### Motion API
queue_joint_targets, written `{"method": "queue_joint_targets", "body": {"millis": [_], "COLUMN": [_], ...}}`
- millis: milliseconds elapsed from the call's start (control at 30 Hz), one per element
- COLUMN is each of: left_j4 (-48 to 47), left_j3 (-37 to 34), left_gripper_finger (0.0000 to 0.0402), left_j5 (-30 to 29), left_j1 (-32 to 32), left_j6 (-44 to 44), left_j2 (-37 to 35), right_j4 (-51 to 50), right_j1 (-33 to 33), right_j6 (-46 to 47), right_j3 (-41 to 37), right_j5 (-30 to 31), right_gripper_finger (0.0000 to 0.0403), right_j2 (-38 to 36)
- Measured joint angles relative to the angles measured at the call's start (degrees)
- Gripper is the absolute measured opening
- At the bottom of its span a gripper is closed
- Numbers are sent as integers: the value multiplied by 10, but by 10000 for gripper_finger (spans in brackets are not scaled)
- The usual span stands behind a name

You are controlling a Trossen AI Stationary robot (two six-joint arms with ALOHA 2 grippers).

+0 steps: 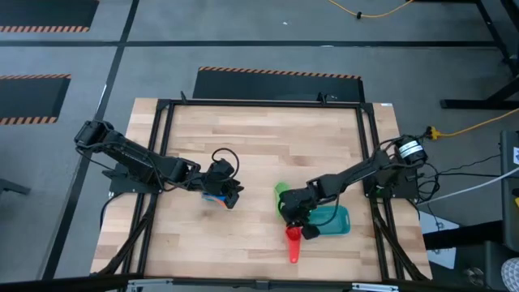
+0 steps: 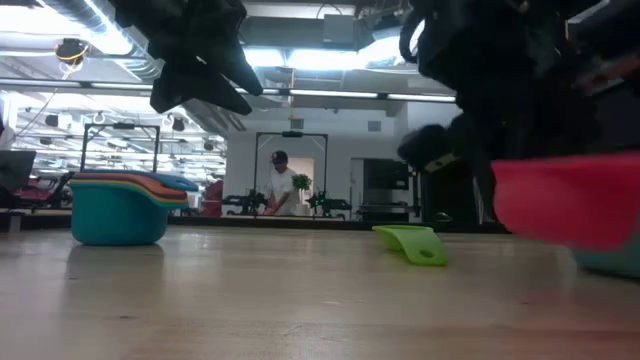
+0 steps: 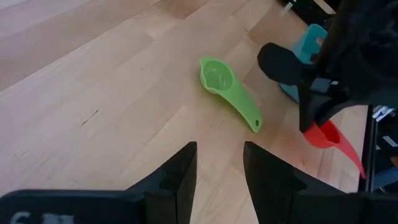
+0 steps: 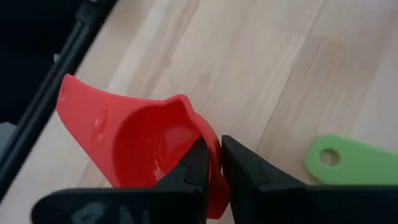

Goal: Nest measuring cups in basket
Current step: Stack the red measuring nest cup into the blue measuring nest cup

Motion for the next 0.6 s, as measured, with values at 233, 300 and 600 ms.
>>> {"method": "queue_joint_targets", "body": {"millis": [233, 300, 600], "left_j4": [0, 0, 0], "left_j3": [0, 0, 0], "left_gripper_finger": [124, 124, 124], "left_j5": [0, 0, 0], "left_j1": [0, 0, 0], "left_j6": [0, 0, 0], "left_j2": [0, 0, 0], "right_j4": [3, 10, 19], "right_j1": [0, 0, 0], "right_j6": [1, 1, 0], "right_j3": [0, 0, 0], "right_j5": [3, 3, 4], "right_gripper_finger": [38, 38, 38], "right_j2": [6, 5, 5]}}
